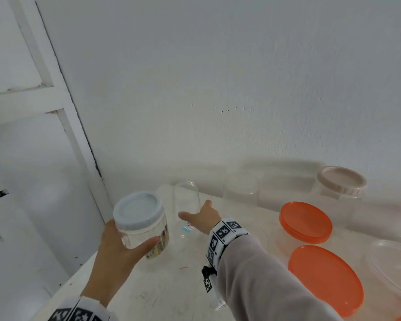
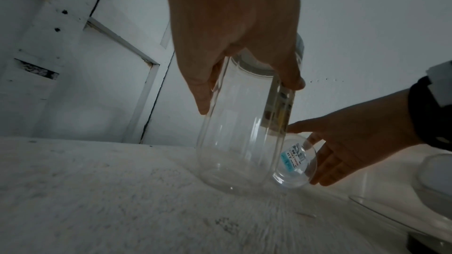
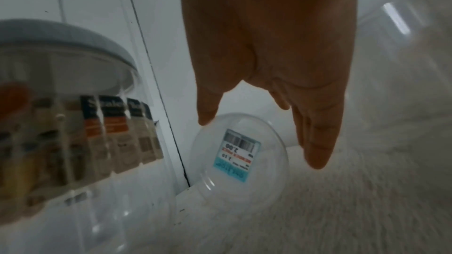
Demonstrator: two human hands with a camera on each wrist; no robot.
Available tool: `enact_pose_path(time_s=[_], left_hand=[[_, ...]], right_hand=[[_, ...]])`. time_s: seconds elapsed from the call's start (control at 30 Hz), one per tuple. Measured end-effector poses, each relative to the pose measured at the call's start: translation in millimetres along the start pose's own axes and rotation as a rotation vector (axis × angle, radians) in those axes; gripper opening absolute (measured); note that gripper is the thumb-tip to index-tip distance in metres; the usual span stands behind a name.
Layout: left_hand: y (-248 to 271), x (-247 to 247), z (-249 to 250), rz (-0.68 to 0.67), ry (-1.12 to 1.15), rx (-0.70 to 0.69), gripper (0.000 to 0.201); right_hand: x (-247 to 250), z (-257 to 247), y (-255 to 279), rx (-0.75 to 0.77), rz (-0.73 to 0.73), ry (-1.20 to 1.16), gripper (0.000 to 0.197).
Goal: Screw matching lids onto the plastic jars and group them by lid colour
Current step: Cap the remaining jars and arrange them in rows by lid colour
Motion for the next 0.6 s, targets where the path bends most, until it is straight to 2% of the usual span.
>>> enact_pose_path(time_s=[0.17,0.43,0.6], left_hand=[[-3,-2,-1,-0.023,-0.022,0.01,0.103],[-5,-3,-4,-0.039,-0.023,0.035,0.103],[-5,-6,7,0.005,-0.094,0.004,0.102]], right_hand=[[0,7,0,-0.109,0.023,-0.176,0.071],[17,41,46,-0.284,-0.214,-0.656,0.054],[37,53,102,-0.287,-0.328,-0.977,0.055]])
Point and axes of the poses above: each hand's wrist, its own y-axis away from the middle knuckle, its own x-axis out of the back of the hand, z = x × y, the point moved 7 cm from there along -y, towards the middle knuckle, and after that the axes turned 11 degrees about -y, right-handed, at the moved point
